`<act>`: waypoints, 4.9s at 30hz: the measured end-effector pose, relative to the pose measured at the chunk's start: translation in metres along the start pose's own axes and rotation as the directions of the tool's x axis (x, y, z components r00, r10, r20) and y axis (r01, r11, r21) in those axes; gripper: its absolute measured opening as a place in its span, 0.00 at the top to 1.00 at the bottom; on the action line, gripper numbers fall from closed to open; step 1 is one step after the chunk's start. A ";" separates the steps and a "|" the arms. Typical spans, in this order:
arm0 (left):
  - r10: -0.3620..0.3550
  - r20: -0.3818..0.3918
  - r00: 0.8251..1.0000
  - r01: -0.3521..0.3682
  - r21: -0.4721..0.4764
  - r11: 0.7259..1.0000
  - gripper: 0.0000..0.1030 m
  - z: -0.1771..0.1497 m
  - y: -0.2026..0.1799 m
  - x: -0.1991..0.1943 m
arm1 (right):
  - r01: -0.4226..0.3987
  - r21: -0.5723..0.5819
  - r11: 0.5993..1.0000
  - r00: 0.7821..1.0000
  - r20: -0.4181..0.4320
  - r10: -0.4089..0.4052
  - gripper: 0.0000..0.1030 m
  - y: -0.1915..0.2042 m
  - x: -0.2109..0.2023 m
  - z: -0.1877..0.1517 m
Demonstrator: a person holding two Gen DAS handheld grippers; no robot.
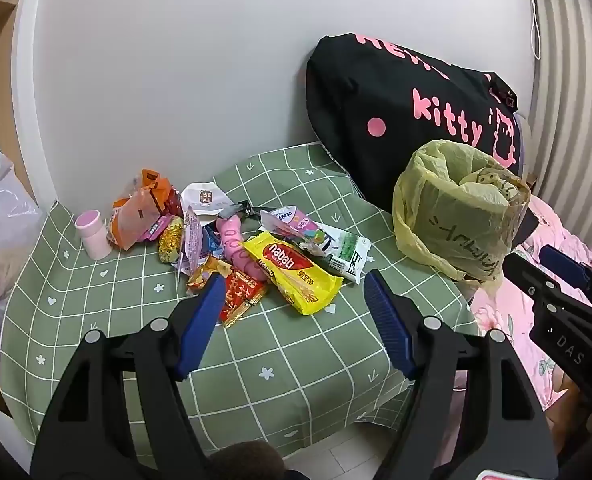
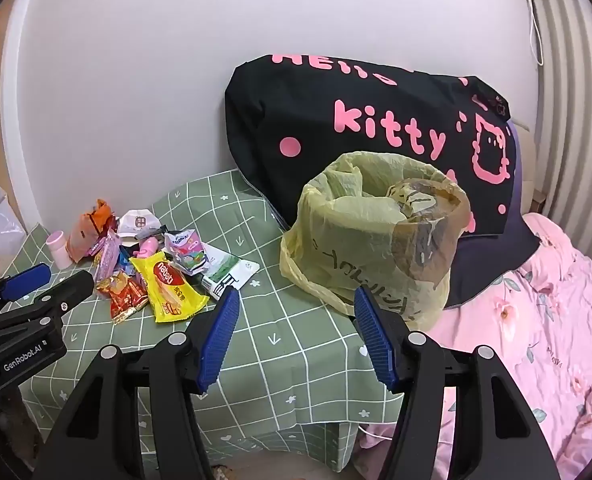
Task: Collect trash
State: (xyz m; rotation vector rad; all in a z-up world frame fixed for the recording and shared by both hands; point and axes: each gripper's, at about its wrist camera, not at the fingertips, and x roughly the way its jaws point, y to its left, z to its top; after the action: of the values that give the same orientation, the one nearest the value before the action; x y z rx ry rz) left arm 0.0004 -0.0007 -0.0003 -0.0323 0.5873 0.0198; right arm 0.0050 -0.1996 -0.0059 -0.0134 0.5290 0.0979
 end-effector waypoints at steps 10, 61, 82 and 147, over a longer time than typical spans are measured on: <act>0.002 0.007 1.000 -0.002 -0.006 1.000 0.34 0.000 0.001 -0.001 | -0.003 0.002 1.000 1.000 -0.006 0.003 0.45 0.001 0.009 -0.001; -0.009 0.003 1.000 0.009 -0.009 1.000 0.34 0.001 -0.001 -0.001 | -0.008 0.010 1.000 1.000 -0.003 0.008 0.45 0.000 0.001 0.000; -0.009 0.002 1.000 0.009 -0.018 1.000 0.34 -0.001 0.002 0.002 | -0.009 0.009 1.000 1.000 -0.003 0.009 0.45 0.000 0.002 0.001; 0.260 -0.245 0.934 -0.339 -0.378 0.861 0.28 0.018 0.248 0.095 | -0.754 -0.330 0.568 0.655 -0.438 0.615 0.46 0.344 0.295 0.125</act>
State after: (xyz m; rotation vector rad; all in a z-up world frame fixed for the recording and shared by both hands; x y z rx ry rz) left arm 0.0829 0.2482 -0.0439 -0.3620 0.7637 0.4540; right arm 0.2882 0.1741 -0.0427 -0.3274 0.7599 1.0440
